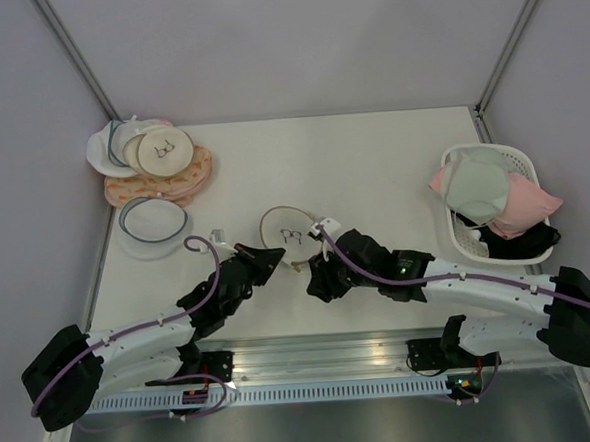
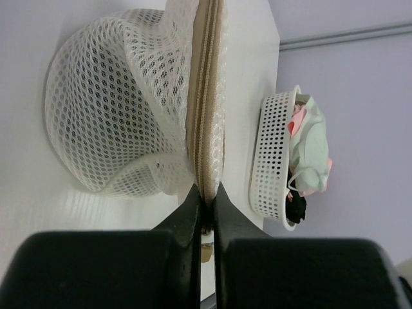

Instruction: Unzip the laundry bag and remove the bra

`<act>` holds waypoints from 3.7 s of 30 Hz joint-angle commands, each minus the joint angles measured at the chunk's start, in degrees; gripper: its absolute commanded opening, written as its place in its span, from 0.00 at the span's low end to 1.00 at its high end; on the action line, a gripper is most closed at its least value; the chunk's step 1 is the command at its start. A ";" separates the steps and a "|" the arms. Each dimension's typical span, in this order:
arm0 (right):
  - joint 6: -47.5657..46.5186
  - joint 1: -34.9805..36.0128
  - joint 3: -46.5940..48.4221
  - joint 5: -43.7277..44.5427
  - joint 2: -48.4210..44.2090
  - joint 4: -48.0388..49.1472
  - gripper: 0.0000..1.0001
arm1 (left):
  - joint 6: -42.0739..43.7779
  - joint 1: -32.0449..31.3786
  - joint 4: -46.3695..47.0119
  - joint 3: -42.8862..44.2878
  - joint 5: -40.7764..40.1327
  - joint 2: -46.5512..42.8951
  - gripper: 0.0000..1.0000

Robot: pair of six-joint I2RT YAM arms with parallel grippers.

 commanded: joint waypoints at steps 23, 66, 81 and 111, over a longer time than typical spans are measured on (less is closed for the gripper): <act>0.28 2.98 2.81 5.09 13.15 15.27 0.45 | -9.49 -4.41 -0.18 -0.48 -0.90 -2.40 0.02; -4.99 -2.99 6.23 24.16 12.80 -11.87 0.00 | 34.78 -5.03 -42.71 7.14 14.37 -33.44 0.02; -6.41 -5.28 5.89 23.91 9.03 -12.59 0.01 | 44.13 -4.94 -44.75 20.25 11.64 -11.11 0.02; -2.54 -4.31 3.43 -1.92 9.81 4.89 0.00 | 19.53 6.32 -15.47 8.76 15.08 -7.05 1.00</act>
